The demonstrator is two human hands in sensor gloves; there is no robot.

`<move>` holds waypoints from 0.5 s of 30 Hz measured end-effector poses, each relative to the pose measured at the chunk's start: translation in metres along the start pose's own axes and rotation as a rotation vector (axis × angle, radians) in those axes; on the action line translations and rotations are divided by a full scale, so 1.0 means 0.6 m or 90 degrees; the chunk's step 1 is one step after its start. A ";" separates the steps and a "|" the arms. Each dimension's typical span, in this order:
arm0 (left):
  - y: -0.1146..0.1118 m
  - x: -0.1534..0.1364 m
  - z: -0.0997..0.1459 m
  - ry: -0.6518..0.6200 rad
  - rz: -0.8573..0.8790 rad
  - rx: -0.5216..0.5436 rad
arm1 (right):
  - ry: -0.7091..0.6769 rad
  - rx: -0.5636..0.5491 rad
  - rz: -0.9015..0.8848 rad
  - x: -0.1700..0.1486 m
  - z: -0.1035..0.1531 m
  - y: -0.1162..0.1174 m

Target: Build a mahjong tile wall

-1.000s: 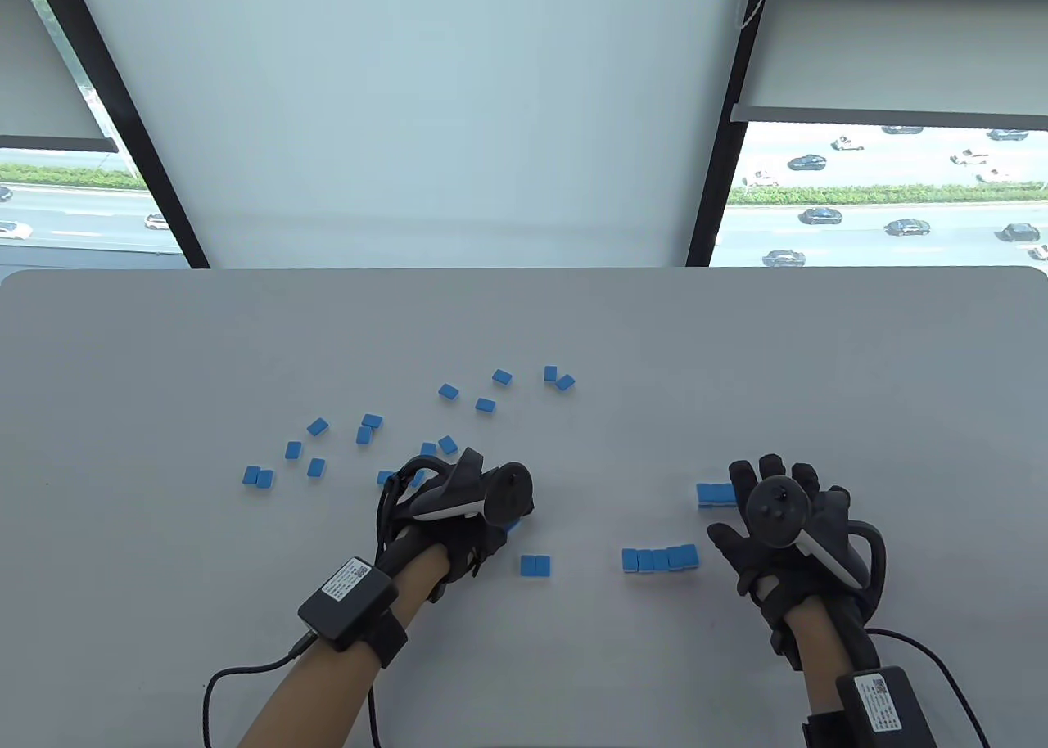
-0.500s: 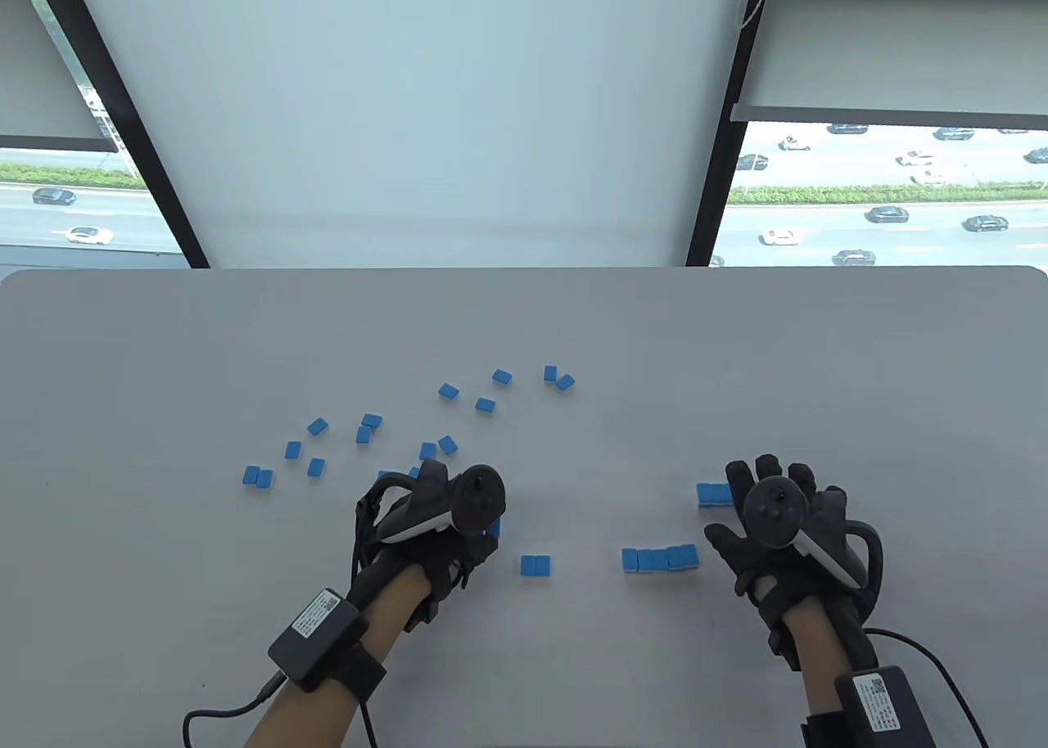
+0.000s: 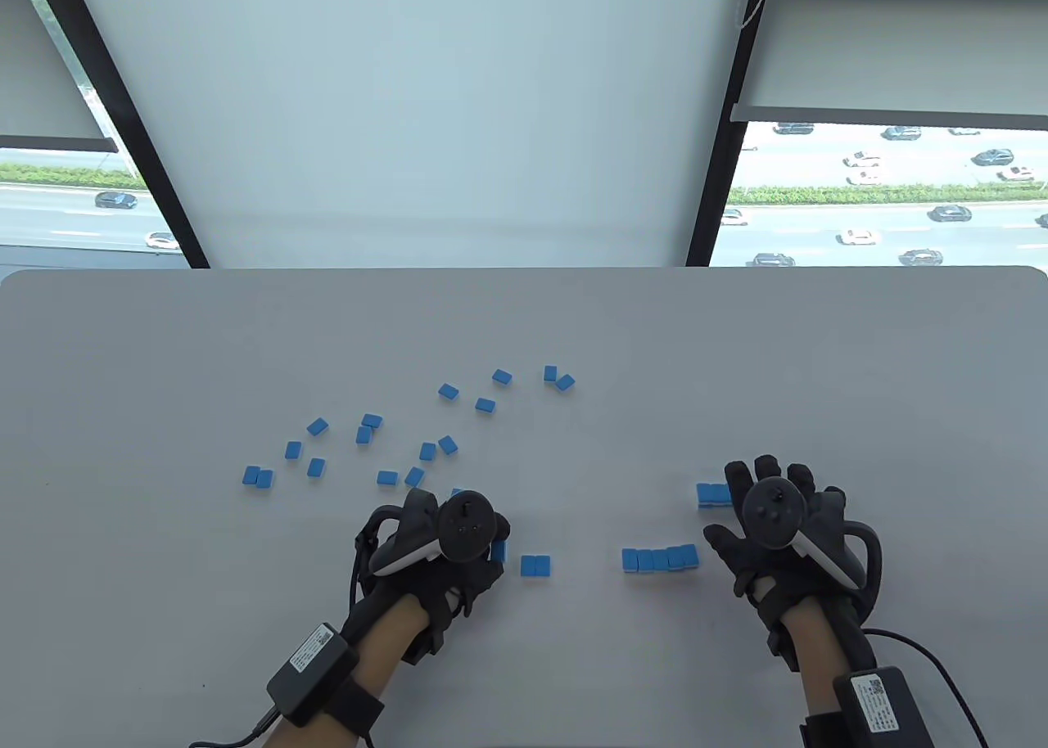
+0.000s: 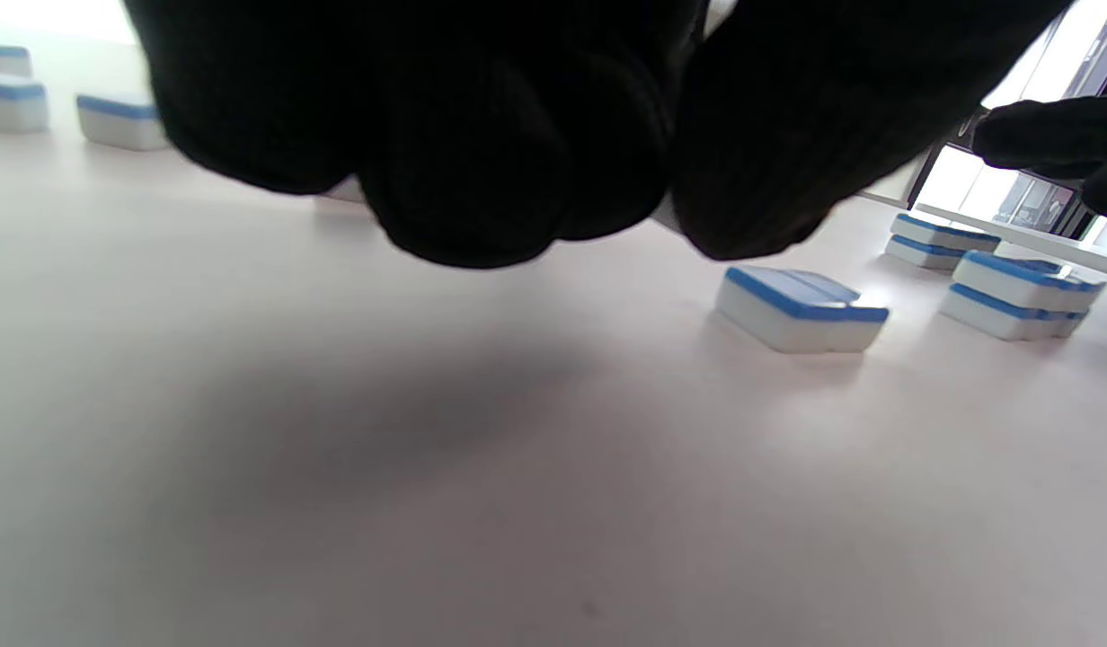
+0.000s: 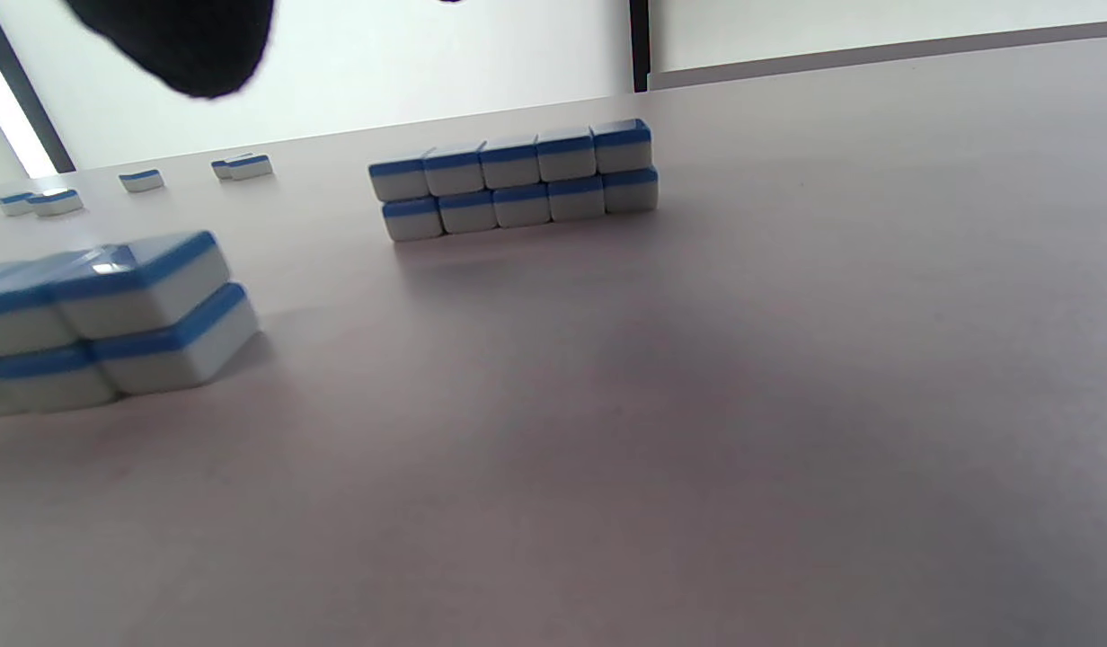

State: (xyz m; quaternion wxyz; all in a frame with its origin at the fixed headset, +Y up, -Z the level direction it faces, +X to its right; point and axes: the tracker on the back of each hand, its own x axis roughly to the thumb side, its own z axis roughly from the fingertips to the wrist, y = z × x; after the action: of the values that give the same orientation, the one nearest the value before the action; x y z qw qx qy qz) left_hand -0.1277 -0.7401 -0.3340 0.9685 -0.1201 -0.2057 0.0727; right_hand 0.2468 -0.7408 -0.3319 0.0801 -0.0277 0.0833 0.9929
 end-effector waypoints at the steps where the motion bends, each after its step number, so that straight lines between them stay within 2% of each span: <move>1: -0.002 0.002 -0.001 0.000 -0.008 -0.005 | 0.000 0.001 0.000 0.000 0.000 0.000; 6: -0.018 0.018 -0.008 -0.016 -0.030 -0.027 | 0.001 0.002 0.003 0.002 0.001 0.000; 15: -0.024 0.035 -0.014 -0.023 -0.066 -0.021 | 0.000 0.003 0.003 0.003 0.001 0.000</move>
State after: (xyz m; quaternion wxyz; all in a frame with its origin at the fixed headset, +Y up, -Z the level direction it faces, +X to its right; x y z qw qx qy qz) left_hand -0.1040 -0.7519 -0.3295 0.9649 -0.1242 -0.2304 0.0215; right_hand 0.2449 -0.7405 -0.3313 0.0777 -0.0274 0.0860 0.9929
